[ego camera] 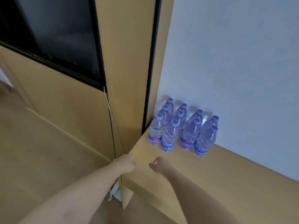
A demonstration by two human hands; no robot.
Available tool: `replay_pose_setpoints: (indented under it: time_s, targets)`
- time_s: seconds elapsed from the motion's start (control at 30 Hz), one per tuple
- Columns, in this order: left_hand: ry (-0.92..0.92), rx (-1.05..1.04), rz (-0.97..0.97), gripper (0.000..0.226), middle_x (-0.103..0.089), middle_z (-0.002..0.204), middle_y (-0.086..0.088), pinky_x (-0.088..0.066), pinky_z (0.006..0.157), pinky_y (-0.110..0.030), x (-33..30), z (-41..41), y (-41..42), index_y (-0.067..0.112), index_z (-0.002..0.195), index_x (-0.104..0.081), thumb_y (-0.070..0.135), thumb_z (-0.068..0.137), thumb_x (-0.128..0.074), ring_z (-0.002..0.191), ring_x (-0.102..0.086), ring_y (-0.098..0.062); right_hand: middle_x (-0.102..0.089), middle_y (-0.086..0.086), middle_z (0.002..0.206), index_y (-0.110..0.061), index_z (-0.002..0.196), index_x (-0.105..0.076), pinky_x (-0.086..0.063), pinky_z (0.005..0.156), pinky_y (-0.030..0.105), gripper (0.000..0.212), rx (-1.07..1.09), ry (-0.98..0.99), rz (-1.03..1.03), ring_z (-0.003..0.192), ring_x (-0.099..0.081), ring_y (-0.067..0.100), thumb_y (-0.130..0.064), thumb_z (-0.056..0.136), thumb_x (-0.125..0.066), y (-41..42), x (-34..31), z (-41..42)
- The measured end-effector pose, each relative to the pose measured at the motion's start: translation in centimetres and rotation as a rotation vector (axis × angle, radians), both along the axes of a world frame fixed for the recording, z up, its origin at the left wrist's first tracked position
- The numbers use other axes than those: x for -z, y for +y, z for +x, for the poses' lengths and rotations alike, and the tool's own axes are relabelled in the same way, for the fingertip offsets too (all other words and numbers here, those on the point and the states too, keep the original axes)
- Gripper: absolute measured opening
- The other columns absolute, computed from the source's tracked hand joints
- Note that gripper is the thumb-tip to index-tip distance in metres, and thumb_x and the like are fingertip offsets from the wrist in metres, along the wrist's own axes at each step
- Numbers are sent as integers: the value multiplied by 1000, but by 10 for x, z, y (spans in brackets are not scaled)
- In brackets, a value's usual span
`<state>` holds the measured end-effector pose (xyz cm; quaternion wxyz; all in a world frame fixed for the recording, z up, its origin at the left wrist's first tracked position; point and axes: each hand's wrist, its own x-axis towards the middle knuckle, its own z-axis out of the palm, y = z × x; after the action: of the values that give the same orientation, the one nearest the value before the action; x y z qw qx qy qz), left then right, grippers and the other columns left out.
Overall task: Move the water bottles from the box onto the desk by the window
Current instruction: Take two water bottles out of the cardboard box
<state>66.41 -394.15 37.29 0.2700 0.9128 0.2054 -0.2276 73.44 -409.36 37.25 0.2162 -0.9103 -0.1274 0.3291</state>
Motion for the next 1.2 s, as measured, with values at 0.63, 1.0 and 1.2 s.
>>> replay_pose_setpoints:
  time_s: [0.63,1.0,1.2]
  targets:
    - [46,-774,-9,49,-53,131,-19,-39,102,-35,20,-268,405,0,132,-48,29,92,-46,122,-52,-32,-60,18,123,0,123,-58,-34,75,24,47,-786,-9,-5,115,-58,31,-39,99,-49,456,0,-157]
    - [83,-997,106,34,-62,120,-20,-48,87,-32,12,-362,588,-3,114,-58,19,95,-41,111,-60,-31,-60,20,127,-1,121,-57,-44,87,30,35,-1011,-43,-68,118,-56,32,-27,98,-53,702,28,-237]
    - [77,-1101,105,34,-62,121,-17,-46,84,-27,18,-370,729,0,119,-58,17,96,-39,111,-58,-30,-62,18,123,-7,107,-60,-45,83,29,23,-1150,-109,-85,115,-59,32,-26,96,-55,868,36,-242]
